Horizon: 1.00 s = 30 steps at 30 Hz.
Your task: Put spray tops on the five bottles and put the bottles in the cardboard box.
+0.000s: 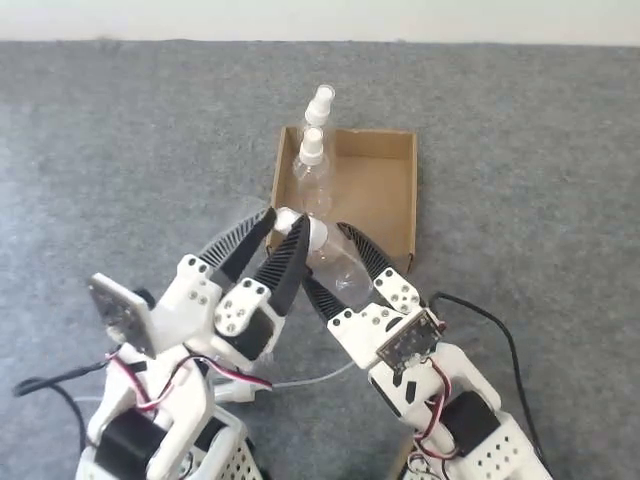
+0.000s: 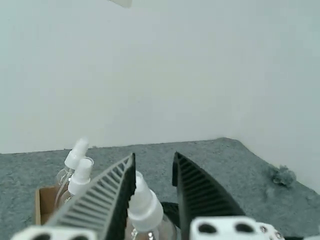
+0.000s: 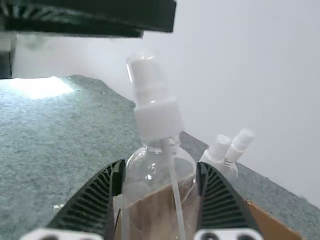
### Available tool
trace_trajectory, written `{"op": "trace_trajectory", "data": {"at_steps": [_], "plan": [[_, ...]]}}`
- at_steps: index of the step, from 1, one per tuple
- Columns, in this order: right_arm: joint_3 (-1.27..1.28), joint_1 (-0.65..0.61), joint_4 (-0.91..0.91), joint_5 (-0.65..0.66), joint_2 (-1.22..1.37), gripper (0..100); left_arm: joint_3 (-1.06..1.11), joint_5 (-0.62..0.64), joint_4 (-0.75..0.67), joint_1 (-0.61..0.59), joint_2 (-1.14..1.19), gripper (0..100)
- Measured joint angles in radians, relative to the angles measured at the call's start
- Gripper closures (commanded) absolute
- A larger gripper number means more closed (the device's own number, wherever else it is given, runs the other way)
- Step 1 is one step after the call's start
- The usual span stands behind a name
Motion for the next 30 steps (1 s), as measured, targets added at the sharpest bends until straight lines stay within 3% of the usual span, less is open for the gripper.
{"op": "trace_trajectory", "data": {"at_steps": [8,16,30], "plan": [[0.000,0.000,0.055,0.000,0.000,95.1,0.000,-0.153,0.000,0.118,0.000,91],[0.000,0.008,0.061,0.000,0.000,95.1,0.000,-0.164,0.000,0.123,0.000,86],[0.000,0.196,0.061,-0.008,0.000,95.1,0.000,-0.167,0.000,0.123,0.000,86]]}}
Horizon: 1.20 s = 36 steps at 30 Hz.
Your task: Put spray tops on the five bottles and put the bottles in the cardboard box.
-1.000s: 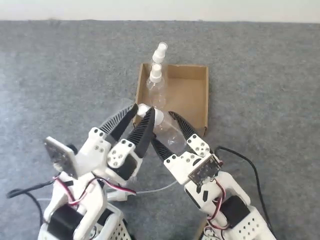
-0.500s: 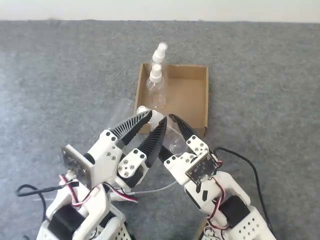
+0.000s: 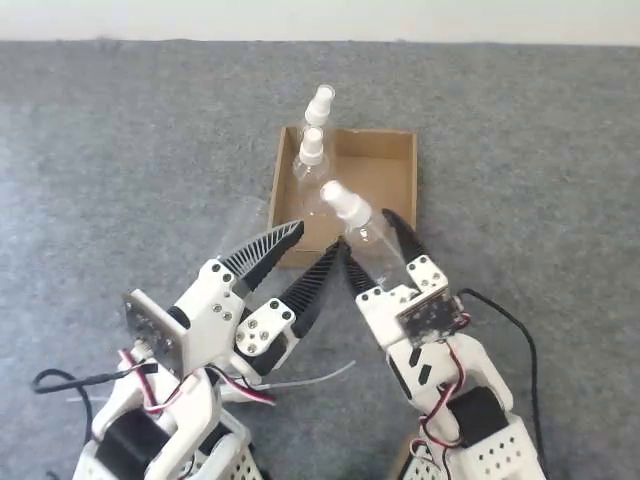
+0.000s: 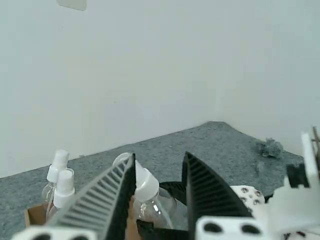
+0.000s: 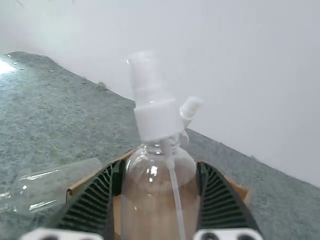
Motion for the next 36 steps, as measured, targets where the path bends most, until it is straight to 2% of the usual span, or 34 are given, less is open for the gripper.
{"op": "trace_trajectory", "data": {"at_steps": [5,12,19,24,30,36], "plan": [[-0.002,0.107,-0.028,-0.144,0.000,95.1,0.000,0.000,0.002,0.000,0.000,80],[-0.075,0.241,-0.049,-0.299,0.000,95.1,0.002,0.000,0.005,0.000,0.000,80],[-0.126,0.245,-0.049,-0.315,0.000,95.1,0.029,-0.025,0.005,0.008,0.000,84],[-0.172,0.245,-0.049,-0.315,0.000,95.1,0.066,-0.083,-0.017,0.009,0.000,84],[-0.218,0.244,-0.049,-0.315,-0.002,95.1,0.095,-0.091,-0.055,0.008,0.000,84],[-0.255,0.140,-0.049,-0.315,-0.002,95.1,0.095,-0.091,-0.055,0.008,0.000,84]]}}
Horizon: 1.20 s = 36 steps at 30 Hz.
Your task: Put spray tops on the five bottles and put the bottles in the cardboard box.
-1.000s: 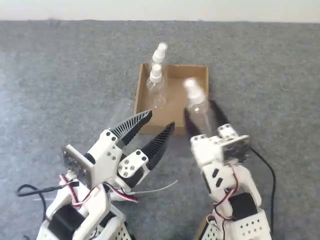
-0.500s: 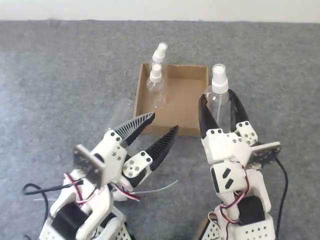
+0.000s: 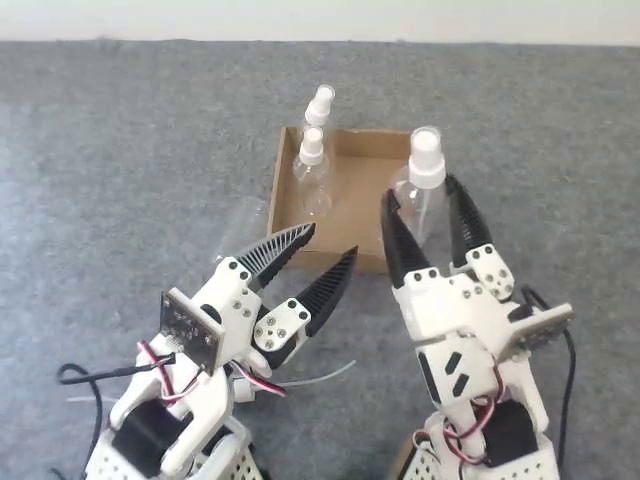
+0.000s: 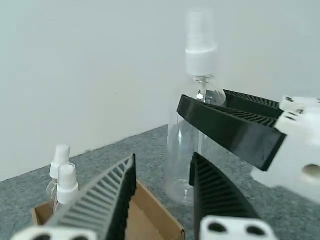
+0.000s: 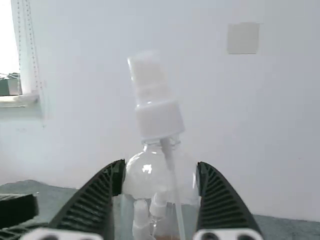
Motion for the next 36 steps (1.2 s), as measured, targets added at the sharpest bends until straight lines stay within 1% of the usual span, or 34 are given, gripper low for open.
{"op": "trace_trajectory", "data": {"at_steps": [11,19,23,27,36], "plan": [[-0.069,-0.081,0.000,0.000,-0.002,95.1,0.000,0.000,0.000,0.000,0.000,84],[-0.097,-0.181,0.000,0.000,-0.011,95.1,0.006,-0.002,-0.002,0.002,-0.002,84],[-0.097,-0.213,-0.002,0.002,-0.002,95.1,0.044,-0.031,-0.044,-0.002,-0.003,84],[-0.097,-0.218,-0.002,0.002,-0.003,95.1,0.064,-0.044,-0.081,-0.002,-0.003,84],[-0.097,-0.218,0.002,0.002,-0.006,95.1,0.068,-0.044,-0.083,-0.003,-0.003,84]]}}
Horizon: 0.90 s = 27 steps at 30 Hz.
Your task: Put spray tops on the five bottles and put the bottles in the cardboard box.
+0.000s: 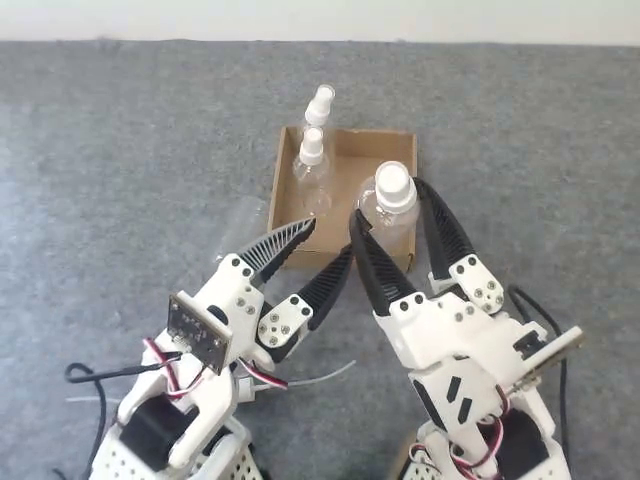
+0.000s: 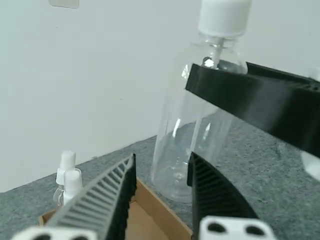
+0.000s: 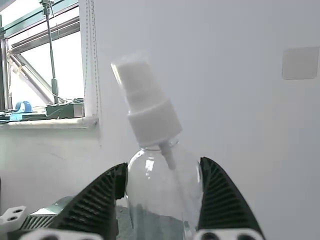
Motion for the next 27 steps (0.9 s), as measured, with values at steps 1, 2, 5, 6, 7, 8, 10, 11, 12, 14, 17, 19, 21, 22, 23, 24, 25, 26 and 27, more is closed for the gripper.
{"op": "trace_trajectory", "data": {"at_steps": [1,2,5,6,7,8,10,11,12,14,17,19,21,22,23,24,25,26,27], "plan": [[0.000,0.000,0.000,0.000,0.000,95.1,0.000,0.000,0.000,0.000,0.000,84],[0.000,0.000,0.000,0.000,0.000,95.1,0.000,0.000,0.000,0.000,0.000,84],[0.000,0.000,0.026,0.002,-0.006,95.1,0.000,0.000,0.000,0.000,0.000,84],[0.000,0.000,0.035,0.002,-0.008,95.1,0.000,0.000,0.000,0.000,0.000,84],[0.000,0.000,0.043,0.002,-0.008,95.1,0.002,0.000,0.000,0.000,0.000,84],[0.000,0.000,0.048,0.002,-0.008,95.1,0.002,0.000,0.000,0.000,0.000,84],[0.000,-0.002,0.052,0.002,-0.008,95.1,0.002,0.000,0.000,0.006,0.000,84],[0.000,-0.008,0.052,0.000,0.000,95.1,0.003,0.000,0.000,0.009,0.002,84],[0.000,-0.018,0.055,0.000,0.005,95.1,0.003,0.000,0.000,0.011,0.009,84],[0.000,-0.023,0.055,0.000,0.006,95.1,0.003,-0.002,0.003,0.011,0.011,84],[0.000,-0.026,0.055,0.000,0.006,95.1,-0.026,-0.003,0.054,0.011,0.005,84],[0.000,-0.034,0.055,0.000,0.005,95.1,-0.046,-0.003,0.092,0.011,0.005,84],[0.000,-0.037,0.055,0.000,0.005,95.1,-0.054,-0.003,0.098,0.011,0.003,84],[0.000,-0.037,0.055,0.000,0.005,95.1,-0.054,-0.003,0.098,0.011,0.003,84],[0.000,-0.037,0.055,0.000,0.003,95.1,-0.054,-0.003,0.098,0.011,0.003,84],[0.000,-0.040,0.055,0.000,0.003,95.1,-0.054,-0.003,0.098,0.011,0.003,84],[0.000,-0.040,0.055,0.000,0.003,95.1,-0.054,-0.003,0.098,0.011,0.003,84],[0.000,-0.040,0.055,0.000,0.003,95.1,-0.054,-0.003,0.098,0.011,0.003,84],[0.000,-0.040,0.055,0.000,0.003,95.1,-0.054,-0.003,0.098,0.009,0.003,84]]}}
